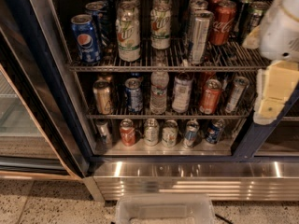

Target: Pick green can from top shelf of fridge

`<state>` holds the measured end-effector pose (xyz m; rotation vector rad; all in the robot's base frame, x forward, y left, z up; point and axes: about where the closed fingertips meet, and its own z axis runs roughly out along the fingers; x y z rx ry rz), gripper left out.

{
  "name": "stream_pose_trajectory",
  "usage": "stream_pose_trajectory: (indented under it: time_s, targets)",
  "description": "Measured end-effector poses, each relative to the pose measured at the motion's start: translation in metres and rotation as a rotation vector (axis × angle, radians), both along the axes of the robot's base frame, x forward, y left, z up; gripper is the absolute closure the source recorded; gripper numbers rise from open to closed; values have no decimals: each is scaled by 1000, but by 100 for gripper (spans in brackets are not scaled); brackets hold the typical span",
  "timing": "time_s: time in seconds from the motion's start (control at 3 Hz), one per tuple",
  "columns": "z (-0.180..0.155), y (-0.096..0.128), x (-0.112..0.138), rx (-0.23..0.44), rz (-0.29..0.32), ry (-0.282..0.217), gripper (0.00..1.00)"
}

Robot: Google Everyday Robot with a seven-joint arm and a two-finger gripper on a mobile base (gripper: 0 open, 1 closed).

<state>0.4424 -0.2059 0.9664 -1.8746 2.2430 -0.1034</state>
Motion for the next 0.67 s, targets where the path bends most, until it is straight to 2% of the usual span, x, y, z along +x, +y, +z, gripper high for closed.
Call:
stream_pose_trajectory:
  time_s: [0.33, 0.67]
  targets:
    - [-1, 3, -5, -20, 11, 25, 0]
    - [2, 4, 7, 5, -33, -21, 0]
